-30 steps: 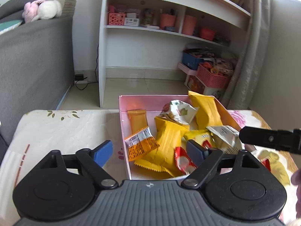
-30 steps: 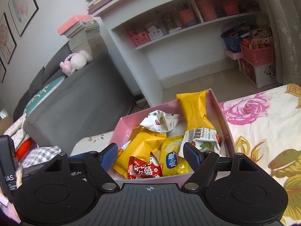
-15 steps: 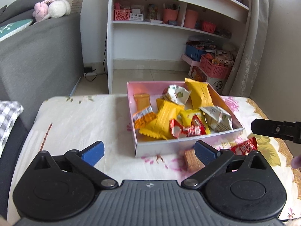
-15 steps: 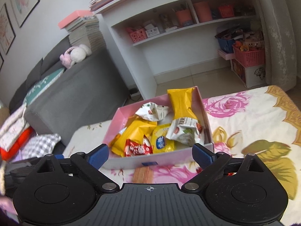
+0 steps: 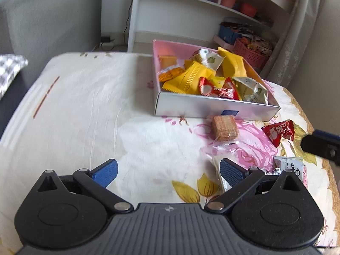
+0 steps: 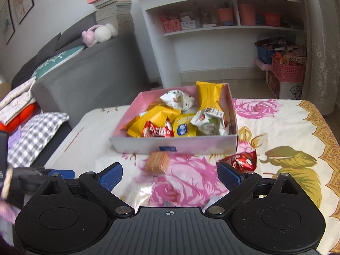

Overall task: Organize snacks
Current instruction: 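Move both open tools back toward the remaining snacks on the bed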

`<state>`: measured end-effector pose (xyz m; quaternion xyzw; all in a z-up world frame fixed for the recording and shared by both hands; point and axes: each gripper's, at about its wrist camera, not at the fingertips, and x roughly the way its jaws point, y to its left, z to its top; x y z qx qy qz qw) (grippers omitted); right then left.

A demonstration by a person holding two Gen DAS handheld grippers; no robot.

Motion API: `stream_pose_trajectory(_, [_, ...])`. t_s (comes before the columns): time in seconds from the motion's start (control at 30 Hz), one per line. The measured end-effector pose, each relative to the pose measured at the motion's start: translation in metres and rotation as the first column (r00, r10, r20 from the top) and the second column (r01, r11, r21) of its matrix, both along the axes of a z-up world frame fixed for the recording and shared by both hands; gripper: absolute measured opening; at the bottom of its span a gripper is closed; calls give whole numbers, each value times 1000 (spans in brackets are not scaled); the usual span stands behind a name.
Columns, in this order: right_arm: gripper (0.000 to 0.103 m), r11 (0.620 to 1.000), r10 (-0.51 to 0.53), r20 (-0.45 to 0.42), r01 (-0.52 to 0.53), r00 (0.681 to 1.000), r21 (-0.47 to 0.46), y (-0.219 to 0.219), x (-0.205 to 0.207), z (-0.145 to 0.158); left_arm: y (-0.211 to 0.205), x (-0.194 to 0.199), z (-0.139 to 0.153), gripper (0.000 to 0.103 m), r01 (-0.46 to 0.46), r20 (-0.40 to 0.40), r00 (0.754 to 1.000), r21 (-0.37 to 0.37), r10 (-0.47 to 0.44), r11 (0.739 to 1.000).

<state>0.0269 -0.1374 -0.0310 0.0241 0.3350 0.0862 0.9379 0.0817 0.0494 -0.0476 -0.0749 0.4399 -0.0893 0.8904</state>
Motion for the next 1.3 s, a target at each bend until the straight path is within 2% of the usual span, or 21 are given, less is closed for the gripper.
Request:
stream_pose_trajectory(0.2, [98,998,20,22,-19,1000,-57,-11,-14,-11,0,-12,-4,103,-1,13,1000,-29,2,1000])
stream_pose_trajectory(0.5, [99,995,15,1,-15,1000,-97,-30,-23,-26,-28,-24,-13,103,84,-2,996,-56,-84,995])
stream_pose_trajectory(0.67, [99,992,26,-37,-30,999,-121,-36,-27,-39,-51,-31,-20,103,143,4,990,-23,-143,989])
stream_pose_trajectory(0.87, [99,980,66,-63,-76,996,-183,-35,-33,-51,-64,-32,-27,101,166,18,986,3,-166,986])
stream_pose_trajectory(1.07, [99,951,110,-154,-149,982,-271,-29,-35,-68,-68,-36,-31,97,200,52,978,53,-203,978])
stream_pose_trajectory(1.2, [99,939,129,-136,-165,982,-302,-35,-38,-70,-68,-37,-32,92,218,65,972,90,-224,972])
stream_pose_trajectory(1.3, [99,941,89,-132,-127,987,-315,-48,-35,-68,-63,-37,-33,91,234,79,966,142,-247,962])
